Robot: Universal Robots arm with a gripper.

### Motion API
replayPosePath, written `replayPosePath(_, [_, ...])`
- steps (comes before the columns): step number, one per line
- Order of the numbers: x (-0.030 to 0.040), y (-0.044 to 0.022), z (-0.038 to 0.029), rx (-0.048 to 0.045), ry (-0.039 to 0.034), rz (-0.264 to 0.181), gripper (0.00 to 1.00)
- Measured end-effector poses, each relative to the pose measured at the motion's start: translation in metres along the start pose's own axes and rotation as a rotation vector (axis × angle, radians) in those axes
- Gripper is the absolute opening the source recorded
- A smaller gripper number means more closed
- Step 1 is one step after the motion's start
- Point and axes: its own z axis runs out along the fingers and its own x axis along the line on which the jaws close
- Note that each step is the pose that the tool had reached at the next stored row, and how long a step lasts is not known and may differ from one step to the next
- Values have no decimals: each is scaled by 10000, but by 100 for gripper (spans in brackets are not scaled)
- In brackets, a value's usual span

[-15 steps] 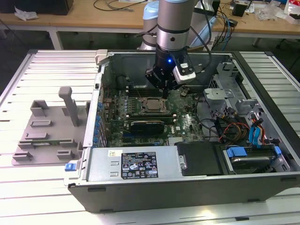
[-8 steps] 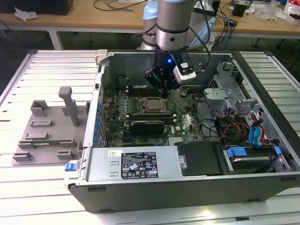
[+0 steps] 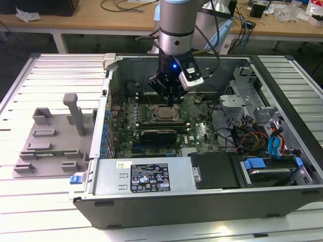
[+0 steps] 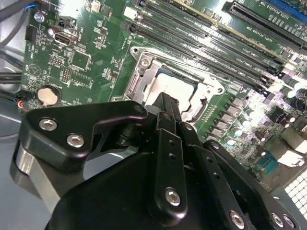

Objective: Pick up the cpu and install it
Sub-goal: 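Close the cpu cover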

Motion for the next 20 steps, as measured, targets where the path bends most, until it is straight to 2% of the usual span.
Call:
replayPosePath(4, [102,-36,37,-8,-6,-340,11])
replayPosePath(10, [172,-76,104,-14,-10,-563,11])
replayPosePath(11, [218,-86,124,-15,-11,-653,11])
replayPosePath(15, [310,-95,145,-20,-14,-762,11])
replayPosePath(18, [311,-95,145,-18,-13,-769,11])
replayPosePath(20, [358,-99,168,-25,-14,-787,11])
